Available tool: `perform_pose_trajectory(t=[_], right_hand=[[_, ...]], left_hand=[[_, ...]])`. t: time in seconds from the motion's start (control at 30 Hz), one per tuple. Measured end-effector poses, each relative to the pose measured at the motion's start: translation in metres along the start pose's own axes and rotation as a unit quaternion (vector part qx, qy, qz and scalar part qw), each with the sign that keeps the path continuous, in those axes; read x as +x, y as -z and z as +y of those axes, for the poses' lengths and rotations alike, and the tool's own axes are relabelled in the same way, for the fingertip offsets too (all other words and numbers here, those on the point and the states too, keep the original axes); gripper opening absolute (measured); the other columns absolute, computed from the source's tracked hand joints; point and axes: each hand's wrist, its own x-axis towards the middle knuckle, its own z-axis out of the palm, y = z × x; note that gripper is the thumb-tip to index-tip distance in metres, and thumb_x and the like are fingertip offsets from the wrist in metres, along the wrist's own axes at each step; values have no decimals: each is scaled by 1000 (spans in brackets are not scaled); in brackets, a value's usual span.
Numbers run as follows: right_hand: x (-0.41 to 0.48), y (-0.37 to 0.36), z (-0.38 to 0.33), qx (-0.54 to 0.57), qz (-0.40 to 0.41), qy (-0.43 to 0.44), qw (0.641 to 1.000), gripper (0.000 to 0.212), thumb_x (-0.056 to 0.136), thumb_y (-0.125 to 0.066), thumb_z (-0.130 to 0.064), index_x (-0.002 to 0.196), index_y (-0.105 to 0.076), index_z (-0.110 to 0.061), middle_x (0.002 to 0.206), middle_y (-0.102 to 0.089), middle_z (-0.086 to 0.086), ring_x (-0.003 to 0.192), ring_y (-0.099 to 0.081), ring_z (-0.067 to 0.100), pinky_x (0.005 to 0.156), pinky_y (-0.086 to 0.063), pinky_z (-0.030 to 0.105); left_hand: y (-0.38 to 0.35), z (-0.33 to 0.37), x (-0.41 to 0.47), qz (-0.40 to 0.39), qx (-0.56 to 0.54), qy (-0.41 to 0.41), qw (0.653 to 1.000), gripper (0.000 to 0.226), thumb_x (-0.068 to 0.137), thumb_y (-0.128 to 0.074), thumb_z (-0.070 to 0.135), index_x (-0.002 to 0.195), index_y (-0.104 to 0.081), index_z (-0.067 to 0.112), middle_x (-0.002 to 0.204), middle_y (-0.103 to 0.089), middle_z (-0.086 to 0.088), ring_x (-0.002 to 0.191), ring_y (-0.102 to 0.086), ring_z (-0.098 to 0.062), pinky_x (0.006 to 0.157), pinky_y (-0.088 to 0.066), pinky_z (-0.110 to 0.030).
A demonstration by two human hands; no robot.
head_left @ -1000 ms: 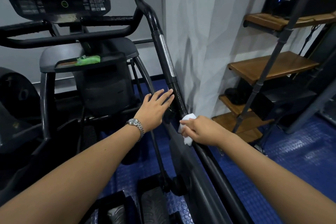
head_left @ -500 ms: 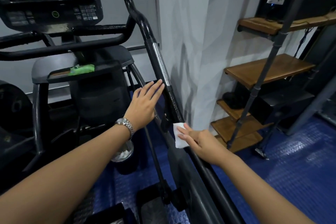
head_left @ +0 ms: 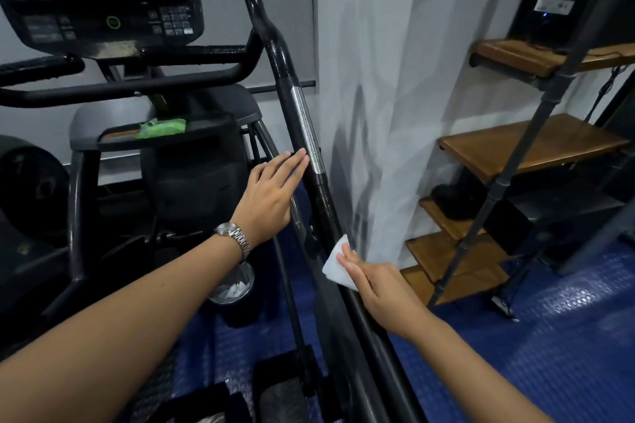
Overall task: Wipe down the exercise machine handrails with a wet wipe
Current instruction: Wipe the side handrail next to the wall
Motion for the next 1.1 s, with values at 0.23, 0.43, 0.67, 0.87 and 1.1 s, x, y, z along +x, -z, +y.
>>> perform_pose_trajectory(t=[0.23, 0.43, 0.67, 0.87, 1.1], right_hand=[[10, -1, -2, -51, 9, 13, 999, 53, 102, -21, -41, 134, -51, -12, 145, -40, -12, 68, -63, 17, 65, -47, 35], [25, 4, -3, -33, 36, -14, 999, 55, 101, -19, -46, 128, -55, -13, 86, -70, 12, 64, -59, 21, 64, -47, 43], [13, 0, 8, -14, 8, -16, 1000, 44, 102, -22, -44, 111, -61, -26, 102, -63, 26, 67, -61, 27, 64, -48, 47], [41, 1, -5, -32, 31, -18, 999, 45, 104, -22, -36, 136, -48, -17, 67, -59, 15, 67, -56, 28, 65, -42, 43], [27, 2, -3, 11, 37, -25, 999, 51, 104, -28, -38, 55, -38, -27, 60, -58, 12, 51, -46, 22, 57, -41, 41]], left_hand=[[-4, 3, 2, 19, 7, -1, 1000, 76, 70, -56, 1, 143, -35, 7, 150, -35, -7, 130, -39, -25, 99, -37, -40], [-5, 5, 0, 17, 9, 0, 1000, 78, 69, -56, 1, 143, -34, 5, 150, -34, -8, 128, -41, -25, 97, -40, -41], [1, 4, 0, -5, 16, 2, 1000, 79, 68, -55, 0, 144, -33, 5, 150, -34, -9, 127, -39, -27, 96, -39, -43], [0, 10, 0, -14, 7, 18, 1000, 78, 70, -55, 0, 145, -31, 4, 151, -31, -10, 126, -39, -27, 95, -40, -42], [-4, 9, 0, -11, -4, 19, 1000, 79, 70, -55, 0, 145, -30, 5, 151, -31, -10, 126, -40, -28, 96, -40, -42]])
